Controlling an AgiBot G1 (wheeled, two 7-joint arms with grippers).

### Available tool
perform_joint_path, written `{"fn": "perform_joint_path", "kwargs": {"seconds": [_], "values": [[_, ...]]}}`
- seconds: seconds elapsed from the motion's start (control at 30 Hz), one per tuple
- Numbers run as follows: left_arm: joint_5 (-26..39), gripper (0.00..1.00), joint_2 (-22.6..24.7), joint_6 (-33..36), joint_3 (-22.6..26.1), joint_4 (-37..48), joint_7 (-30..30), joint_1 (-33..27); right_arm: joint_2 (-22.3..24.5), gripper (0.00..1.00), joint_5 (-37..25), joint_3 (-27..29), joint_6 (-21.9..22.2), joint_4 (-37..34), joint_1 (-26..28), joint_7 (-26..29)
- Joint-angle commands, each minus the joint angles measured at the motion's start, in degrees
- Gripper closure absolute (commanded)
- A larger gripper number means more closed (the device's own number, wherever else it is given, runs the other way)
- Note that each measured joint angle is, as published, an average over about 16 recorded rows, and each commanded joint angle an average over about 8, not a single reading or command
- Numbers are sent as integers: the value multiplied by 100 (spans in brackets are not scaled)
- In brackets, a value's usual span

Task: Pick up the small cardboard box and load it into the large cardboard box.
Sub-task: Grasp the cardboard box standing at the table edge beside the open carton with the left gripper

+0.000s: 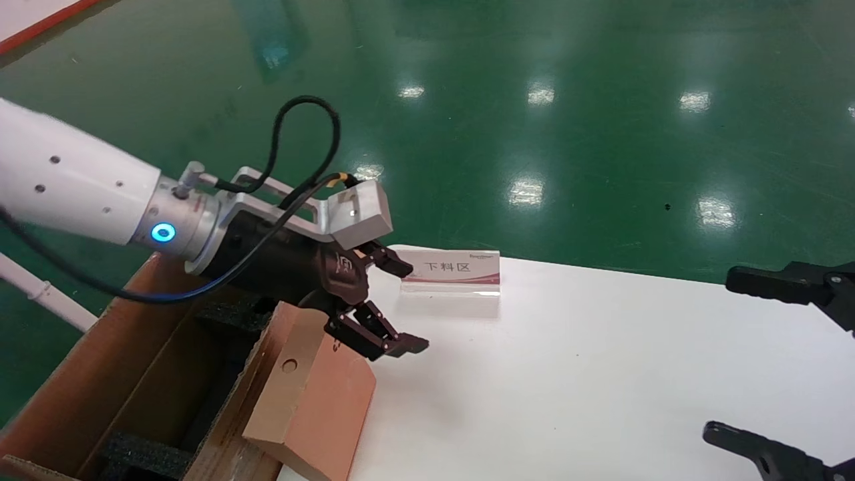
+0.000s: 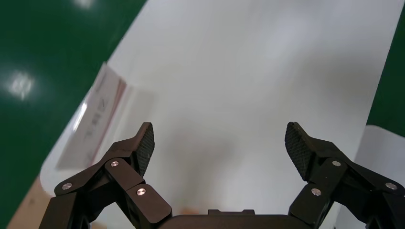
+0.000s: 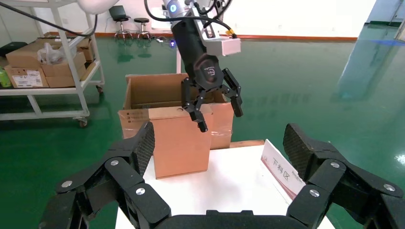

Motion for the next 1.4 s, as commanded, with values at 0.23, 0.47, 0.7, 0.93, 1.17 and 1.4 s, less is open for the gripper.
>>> {"fn": "perform_joint_path", "kwargs": {"seconds": [0.23, 0.47, 0.7, 0.93, 1.17, 1.4], "values": [[523, 0, 53, 146, 1044, -3, -1163, -935, 1, 0, 2, -3, 1, 0, 1, -2], [760, 0, 122, 190, 2229, -14, -2109, -1762, 3, 0, 4, -6, 3, 0, 1, -3], [688, 0, 313, 206, 3589, -14, -2983, -2599, 4, 0, 6, -9, 4, 0, 2, -5], [475, 0, 660, 200, 4971, -7, -3763, -3355, 5, 0, 8, -12, 5, 0, 3, -6], [189, 0, 1037, 148, 6142, -5, -4362, -3812, 6, 0, 10, -15, 7, 0, 3, -8], [48, 0, 1335, -3, 6833, 0, -4730, -4008, 7, 0, 12, -18, 8, 0, 4, -9]]}}
